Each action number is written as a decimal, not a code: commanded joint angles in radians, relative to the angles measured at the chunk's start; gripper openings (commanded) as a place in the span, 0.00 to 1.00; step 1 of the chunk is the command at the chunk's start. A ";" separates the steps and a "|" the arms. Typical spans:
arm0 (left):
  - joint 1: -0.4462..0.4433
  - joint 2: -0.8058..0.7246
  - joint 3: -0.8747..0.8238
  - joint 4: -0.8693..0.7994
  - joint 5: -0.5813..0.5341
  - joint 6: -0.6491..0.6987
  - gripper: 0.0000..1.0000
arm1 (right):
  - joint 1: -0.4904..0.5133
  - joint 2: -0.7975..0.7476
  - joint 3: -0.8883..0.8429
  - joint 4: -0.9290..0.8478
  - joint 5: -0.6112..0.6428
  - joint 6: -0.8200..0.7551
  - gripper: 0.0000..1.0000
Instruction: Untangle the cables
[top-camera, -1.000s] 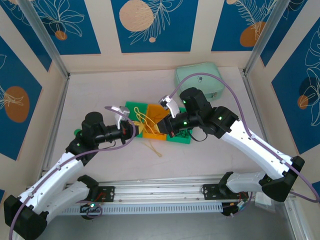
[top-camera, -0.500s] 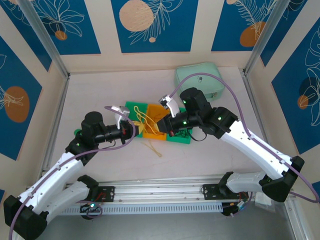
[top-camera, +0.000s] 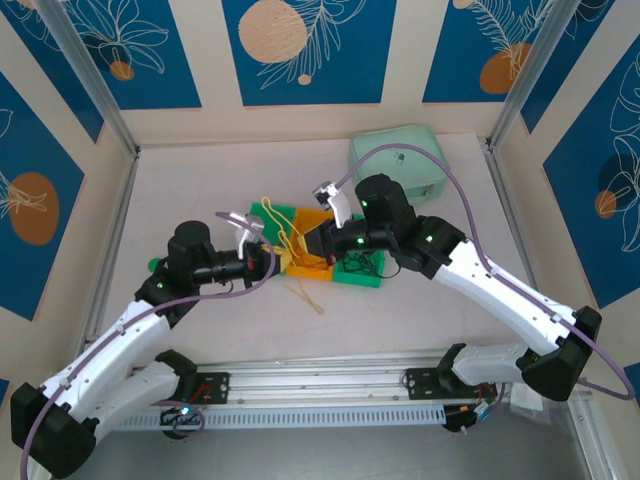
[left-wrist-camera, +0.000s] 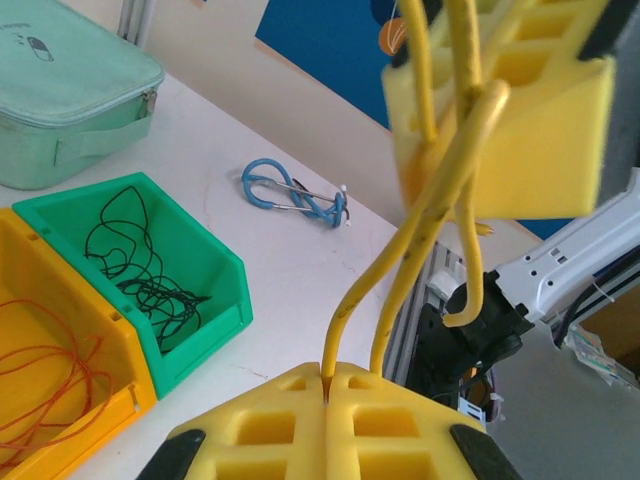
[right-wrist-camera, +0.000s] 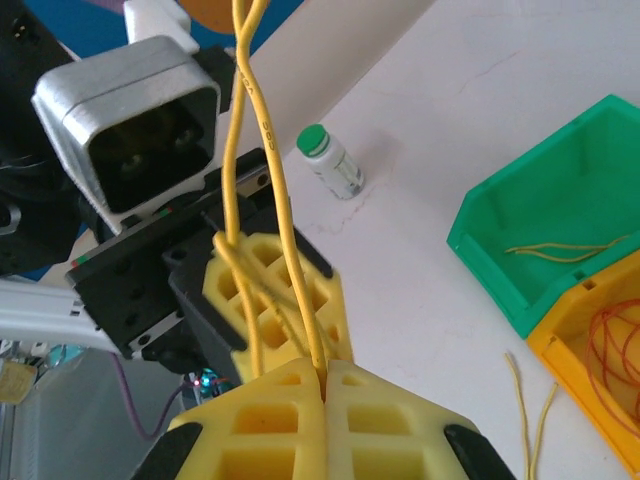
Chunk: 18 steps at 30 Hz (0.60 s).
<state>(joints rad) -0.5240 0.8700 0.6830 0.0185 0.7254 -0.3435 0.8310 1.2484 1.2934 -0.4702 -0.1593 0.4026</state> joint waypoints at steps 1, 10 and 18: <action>-0.005 0.002 0.037 0.017 0.041 -0.014 0.00 | 0.005 0.015 0.007 0.049 0.038 0.019 0.02; -0.005 0.024 0.026 0.038 0.061 -0.026 0.00 | 0.002 0.041 0.005 0.132 0.061 0.050 0.02; -0.006 0.030 0.022 0.042 0.070 -0.032 0.00 | -0.017 0.047 -0.010 0.216 0.098 0.074 0.02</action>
<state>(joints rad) -0.5243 0.8997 0.6834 0.0219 0.7589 -0.3660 0.8230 1.2942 1.2934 -0.3187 -0.0879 0.4549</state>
